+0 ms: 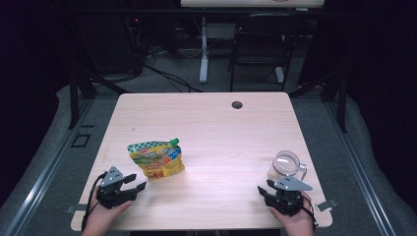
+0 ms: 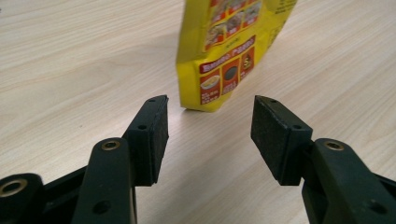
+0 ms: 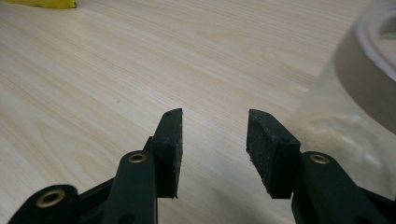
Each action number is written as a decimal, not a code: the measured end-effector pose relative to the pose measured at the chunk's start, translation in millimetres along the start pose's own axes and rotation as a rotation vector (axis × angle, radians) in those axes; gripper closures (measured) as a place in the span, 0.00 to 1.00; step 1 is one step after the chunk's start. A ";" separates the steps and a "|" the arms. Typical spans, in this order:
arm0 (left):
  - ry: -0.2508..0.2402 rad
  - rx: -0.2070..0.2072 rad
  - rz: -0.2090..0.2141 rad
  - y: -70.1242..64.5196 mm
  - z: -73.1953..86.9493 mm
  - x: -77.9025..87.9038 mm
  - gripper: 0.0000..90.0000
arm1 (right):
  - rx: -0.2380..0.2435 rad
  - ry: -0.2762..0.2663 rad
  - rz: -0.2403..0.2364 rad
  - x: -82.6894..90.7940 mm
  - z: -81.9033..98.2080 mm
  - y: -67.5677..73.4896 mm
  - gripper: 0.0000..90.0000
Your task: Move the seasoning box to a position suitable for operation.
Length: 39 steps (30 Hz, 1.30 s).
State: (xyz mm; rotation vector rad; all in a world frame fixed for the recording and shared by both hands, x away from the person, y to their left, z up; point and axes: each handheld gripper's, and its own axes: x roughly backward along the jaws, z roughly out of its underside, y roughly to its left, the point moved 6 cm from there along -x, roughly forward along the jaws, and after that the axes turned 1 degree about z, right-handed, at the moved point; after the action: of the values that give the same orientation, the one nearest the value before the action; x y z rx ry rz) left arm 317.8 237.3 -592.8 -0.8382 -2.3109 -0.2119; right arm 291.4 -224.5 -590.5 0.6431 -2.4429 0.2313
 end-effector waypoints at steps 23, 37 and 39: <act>-0.030 -0.020 0.027 -12.2 -4.1 10.1 0.57 | -0.162 -0.001 0.202 50.9 11.0 -57.2 0.69; -0.041 -0.008 0.031 -14.3 2.3 21.7 0.63 | -0.197 0.016 0.384 46.4 14.3 -91.2 0.72; -0.038 -0.007 0.028 -14.0 3.2 22.5 0.63 | -0.204 0.016 0.386 44.5 14.5 -93.6 0.72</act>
State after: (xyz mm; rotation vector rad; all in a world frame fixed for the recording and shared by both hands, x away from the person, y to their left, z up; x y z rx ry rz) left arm 294.5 239.0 -579.9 -0.8844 -2.3333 -0.1943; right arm 299.1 -327.6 -574.4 0.0784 -2.5154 0.1350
